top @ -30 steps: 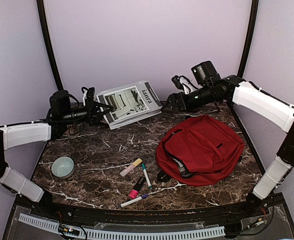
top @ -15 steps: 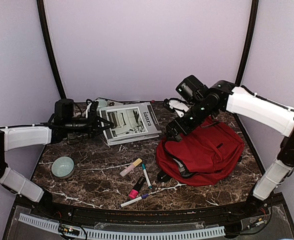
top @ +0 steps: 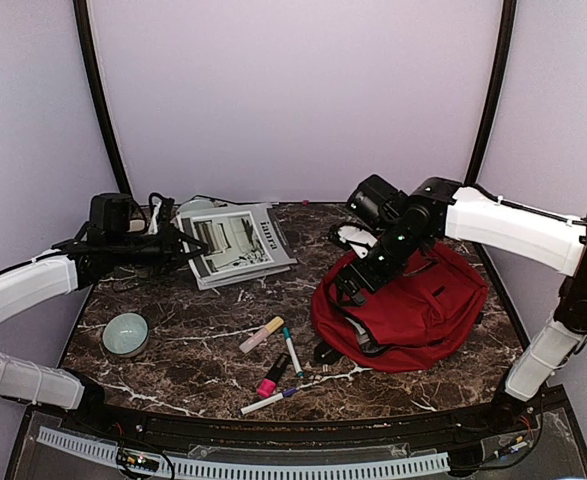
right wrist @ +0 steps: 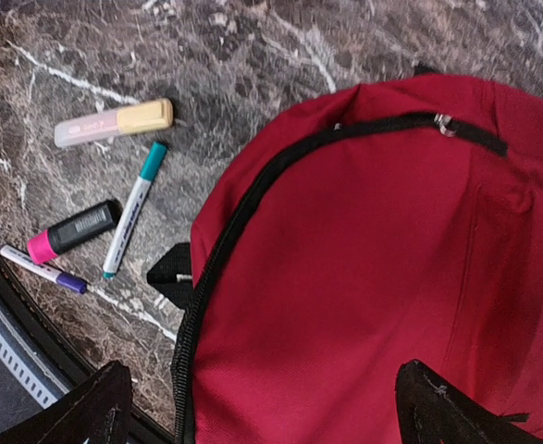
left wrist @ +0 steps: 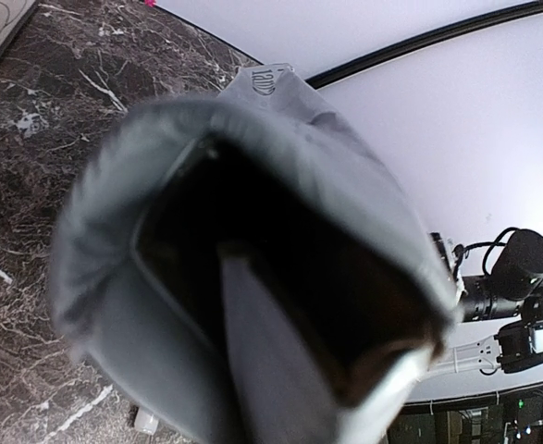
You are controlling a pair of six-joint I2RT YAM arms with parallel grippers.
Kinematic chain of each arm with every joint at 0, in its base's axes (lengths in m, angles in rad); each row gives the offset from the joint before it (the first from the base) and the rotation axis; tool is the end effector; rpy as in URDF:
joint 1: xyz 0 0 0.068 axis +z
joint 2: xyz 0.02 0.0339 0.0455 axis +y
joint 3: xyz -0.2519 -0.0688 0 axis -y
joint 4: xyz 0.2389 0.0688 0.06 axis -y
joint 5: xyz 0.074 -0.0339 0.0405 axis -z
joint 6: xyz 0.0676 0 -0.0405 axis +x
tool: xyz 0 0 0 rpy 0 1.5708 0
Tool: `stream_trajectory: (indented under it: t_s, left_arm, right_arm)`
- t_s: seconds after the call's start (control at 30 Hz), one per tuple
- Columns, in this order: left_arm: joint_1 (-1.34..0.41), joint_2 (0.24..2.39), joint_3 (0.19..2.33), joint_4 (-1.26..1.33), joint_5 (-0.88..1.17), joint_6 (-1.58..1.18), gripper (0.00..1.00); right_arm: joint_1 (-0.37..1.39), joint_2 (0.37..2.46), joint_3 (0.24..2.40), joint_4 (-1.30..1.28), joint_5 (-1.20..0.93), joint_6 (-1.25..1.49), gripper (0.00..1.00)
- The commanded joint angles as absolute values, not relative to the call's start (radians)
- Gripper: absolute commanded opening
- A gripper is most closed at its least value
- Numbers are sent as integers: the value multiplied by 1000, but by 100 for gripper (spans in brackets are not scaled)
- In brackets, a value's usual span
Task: Pack the student bag
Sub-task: Pick up the largest pocket of the bag from the student bag.
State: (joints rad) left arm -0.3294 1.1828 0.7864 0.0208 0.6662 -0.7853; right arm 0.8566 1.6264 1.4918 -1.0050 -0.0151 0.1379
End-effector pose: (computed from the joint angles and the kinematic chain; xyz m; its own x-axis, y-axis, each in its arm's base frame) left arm 0.2576 -0.1322 0.2631 -0.8099 -0.3106 -0.4976 0.3191 0.4785 -0.8181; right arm 0.2206 0.2560 0.2638 -0.6938 -0.5906 -0.4121 -0.6707 0.7384 0.0710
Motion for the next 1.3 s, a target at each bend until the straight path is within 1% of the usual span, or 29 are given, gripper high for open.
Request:
stream_trajectory:
  t_s: [0.0,0.17,0.3,0.4,0.5,0.53,0.57,0.63,0.67,0.73,0.77,0.8,0.83,1.1,1.27]
  left_arm:
    - [-326,1117,805,-67,594,-782,0]
    - [-327,1096,827,-103,560,-793,0]
    - [-340,1098,851,-145,536,-798,0]
    - [-361,1110,877,-176,520,-794,0]
    - [-383,1123,909,-213,494,-788,0]
    - [-389,1126,915,-219,486,-794,0]
    - [-396,1126,919,-218,476,-801,0]
    - [-412,1126,923,-204,461,-822,0]
    - [-423,1127,925,-195,452,-834,0]
    - [-449,1134,931,-183,436,-852,0]
    - [-463,1141,939,-186,426,-857,0]
    - [-475,1147,947,-197,413,-860,0]
    - [-489,1152,958,-206,401,-862,0]
    - [-601,1151,968,-228,311,-918,0]
    - [-703,1145,972,-242,242,-966,0]
  right_arm:
    - [885,1600,1416,-1042,-21,231,100]
    - [924,1564,1354,-1002,3,249,99]
    - [951,1572,1353,-987,39,249,97]
    - [969,1584,1353,-1005,98,251,90]
    - [980,1572,1328,-995,161,252,81]
    - [980,1563,1322,-987,168,250,76]
    - [981,1553,1318,-976,167,249,70]
    - [982,1537,1315,-957,162,257,55]
    - [983,1530,1316,-952,174,271,47]
    - [983,1509,1314,-939,184,292,24]
    - [983,1495,1312,-927,182,300,15]
    - [985,1479,1308,-914,181,306,6]
    - [985,1459,1302,-892,183,311,0]
    - [985,1343,1303,-831,309,340,0]
    - [985,1315,1271,-791,312,322,0]
